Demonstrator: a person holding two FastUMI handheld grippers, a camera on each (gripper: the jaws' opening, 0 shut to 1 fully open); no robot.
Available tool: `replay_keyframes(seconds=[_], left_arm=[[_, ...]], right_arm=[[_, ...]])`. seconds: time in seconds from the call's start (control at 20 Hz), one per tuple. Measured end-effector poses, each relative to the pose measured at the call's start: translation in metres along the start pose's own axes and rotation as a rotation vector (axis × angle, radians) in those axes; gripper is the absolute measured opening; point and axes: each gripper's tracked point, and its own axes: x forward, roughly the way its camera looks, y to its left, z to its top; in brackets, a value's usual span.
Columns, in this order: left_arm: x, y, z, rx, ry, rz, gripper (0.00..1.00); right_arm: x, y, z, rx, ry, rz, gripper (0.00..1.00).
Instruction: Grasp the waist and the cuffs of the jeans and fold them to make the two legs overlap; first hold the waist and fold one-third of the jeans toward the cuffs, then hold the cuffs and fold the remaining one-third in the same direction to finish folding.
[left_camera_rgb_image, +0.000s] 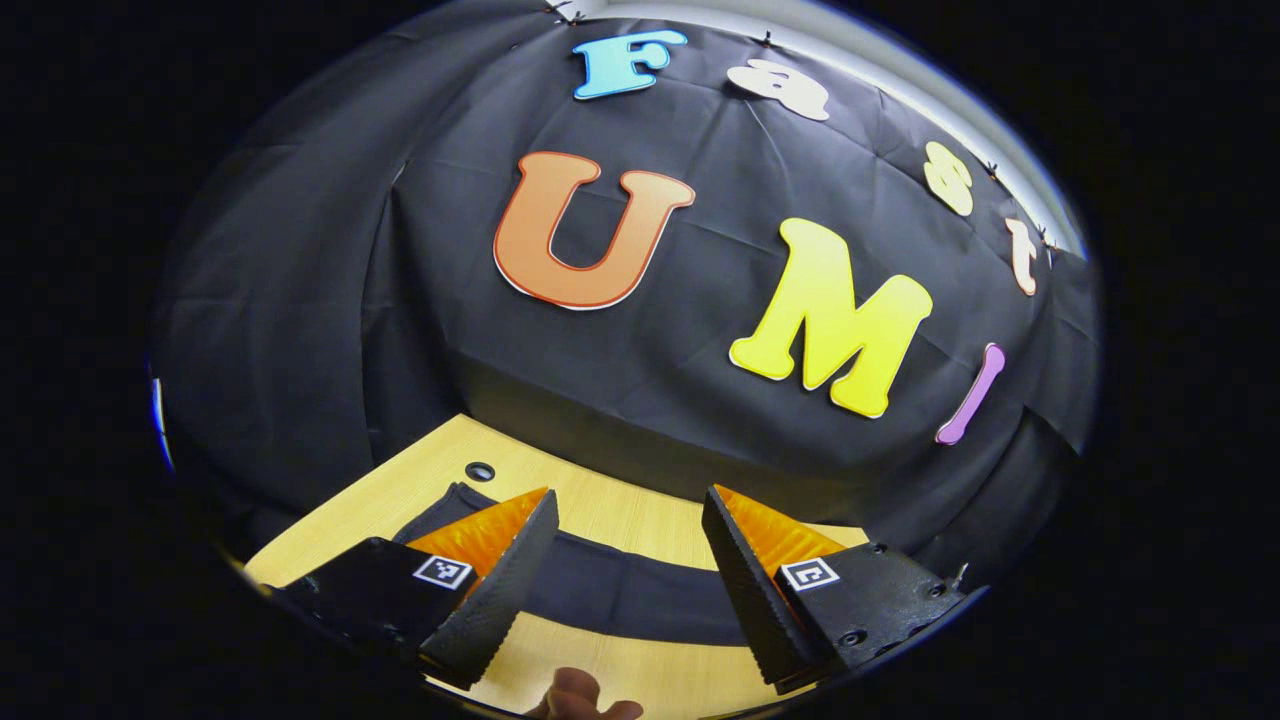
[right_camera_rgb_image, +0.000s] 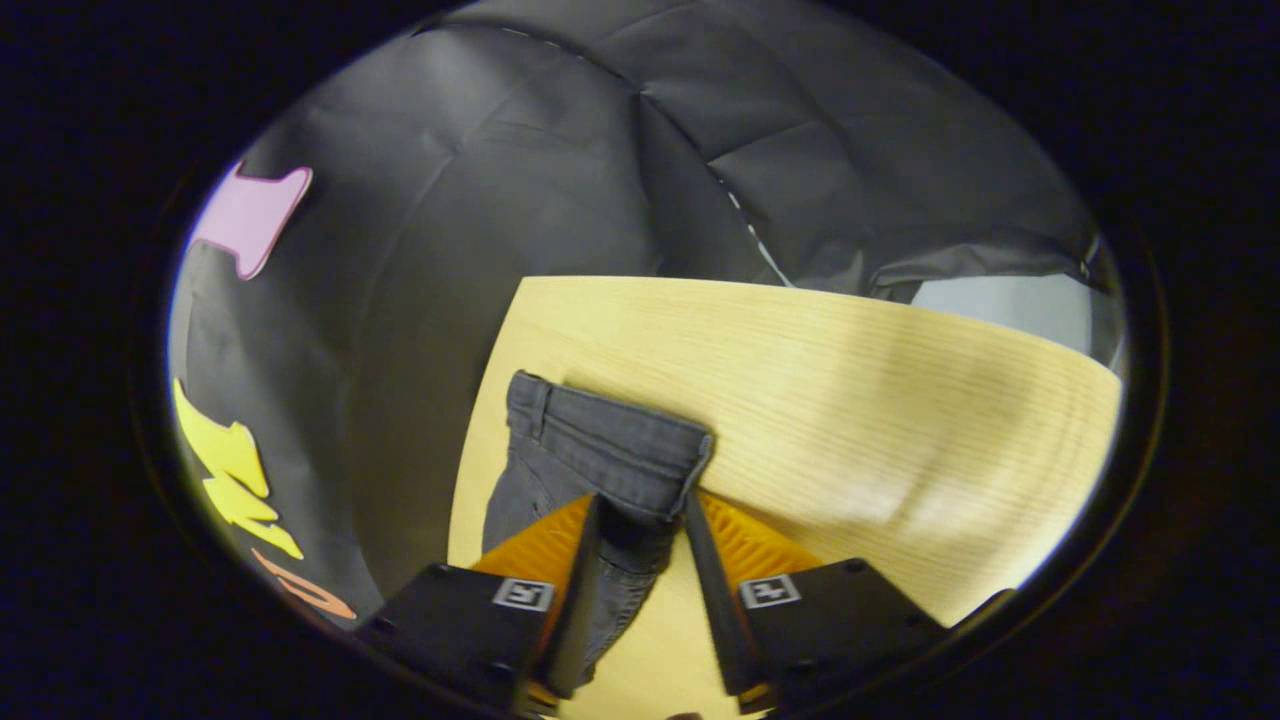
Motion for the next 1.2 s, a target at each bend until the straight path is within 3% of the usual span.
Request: replay_keyframes(seconds=[0.1,0.15,0.25,0.3,0.65,0.95,1.2], left_arm=[[-0.006,0.0,0.001,-0.003,-0.003,0.004,0.96],[-0.008,0.0,0.002,-0.006,-0.003,0.006,0.96],[-0.013,0.001,0.003,-0.013,-0.005,0.012,0.96],[-0.017,0.0,0.004,-0.012,-0.008,0.015,0.96],[-0.033,0.0,0.004,-0.001,-0.003,0.006,0.96],[-0.047,0.006,0.005,-0.015,-0.006,-0.006,0.96],[-0.062,0.021,0.008,-0.037,-0.025,0.009,0.96]], right_arm=[[-0.002,-0.002,-0.002,-0.001,0.01,0.003,0.41],[0.001,-0.004,0.0,0.0,0.008,0.005,0.23],[-0.001,-0.004,0.004,-0.003,-0.009,0.005,0.12],[0.003,-0.003,0.0,-0.014,-0.009,0.001,0.0],[-0.021,0.023,0.004,-0.124,-0.062,0.051,0.01],[-0.054,0.088,-0.004,-0.442,-0.175,0.087,0.01],[-0.086,0.149,-0.044,-0.704,-0.248,0.162,0.01]])
